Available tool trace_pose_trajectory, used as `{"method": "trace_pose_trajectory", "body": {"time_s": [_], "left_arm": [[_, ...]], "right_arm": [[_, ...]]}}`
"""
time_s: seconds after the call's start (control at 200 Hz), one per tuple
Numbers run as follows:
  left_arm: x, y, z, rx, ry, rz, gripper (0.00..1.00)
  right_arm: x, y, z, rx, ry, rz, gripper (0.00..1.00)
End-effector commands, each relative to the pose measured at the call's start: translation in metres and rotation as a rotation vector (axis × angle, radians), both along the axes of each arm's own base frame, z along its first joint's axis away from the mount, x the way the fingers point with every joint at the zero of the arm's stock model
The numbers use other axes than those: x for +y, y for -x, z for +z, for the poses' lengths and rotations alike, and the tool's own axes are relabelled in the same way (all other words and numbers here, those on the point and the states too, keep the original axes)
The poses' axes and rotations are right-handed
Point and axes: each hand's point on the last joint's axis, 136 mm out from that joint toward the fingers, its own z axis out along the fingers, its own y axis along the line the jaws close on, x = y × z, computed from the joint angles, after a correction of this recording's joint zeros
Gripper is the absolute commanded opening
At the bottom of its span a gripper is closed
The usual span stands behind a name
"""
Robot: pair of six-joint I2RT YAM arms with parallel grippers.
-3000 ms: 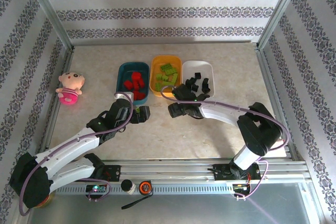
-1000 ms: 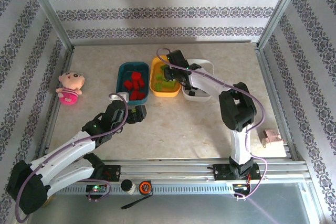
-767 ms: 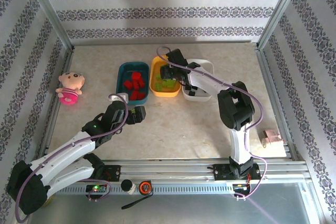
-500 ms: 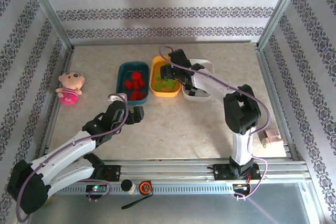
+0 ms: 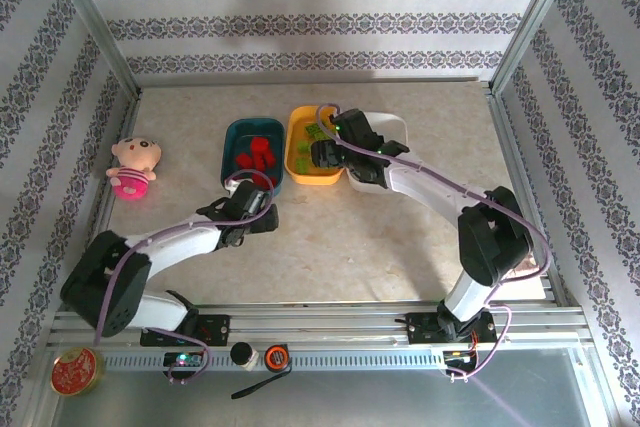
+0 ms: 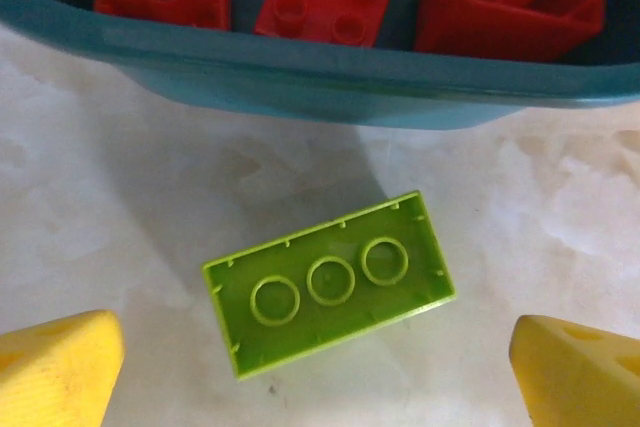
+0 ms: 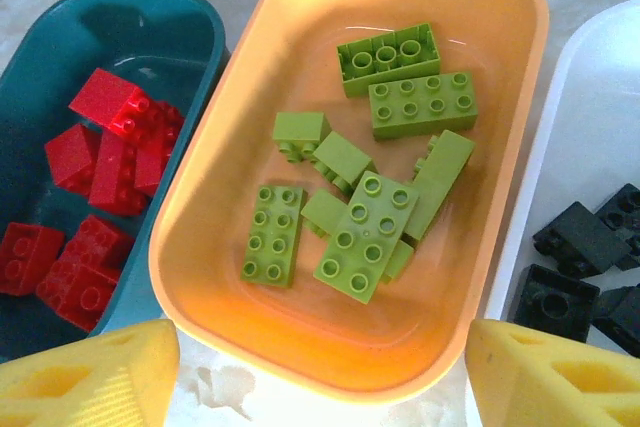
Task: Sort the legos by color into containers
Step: Place the lego in the container, then pick up the lego from the center of the table.
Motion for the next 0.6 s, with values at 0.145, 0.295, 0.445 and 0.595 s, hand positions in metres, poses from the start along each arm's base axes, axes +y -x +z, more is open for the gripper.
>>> {"method": "trace_pose_trajectory", "body": {"time_s": [0.145,0.295,0.445,0.595], "left_arm": [[-0.001,-0.032,-0.008,-0.063,-0.028,0.016,0.95],[-0.005,-0.035,-0.017,-0.059,-0.034,-0.001,0.88],[-0.005,-0.033,-0.026,-0.044,-0.04,-0.013,0.86],[-0.012,-0.034,-0.031,-0.048,-0.01,-0.037,0.86]], "right_arm": [[-0.007,0.005,0.028,-0.062,-0.051,-0.005,0.76],[-0.01,0.005,0.028,-0.065,-0.058,-0.011,0.76],[-0.01,0.005,0.026,-0.061,-0.061,-0.008,0.76],[-0.01,0.005,0.023,-0.055,-0.061,-0.01,0.76]]}}
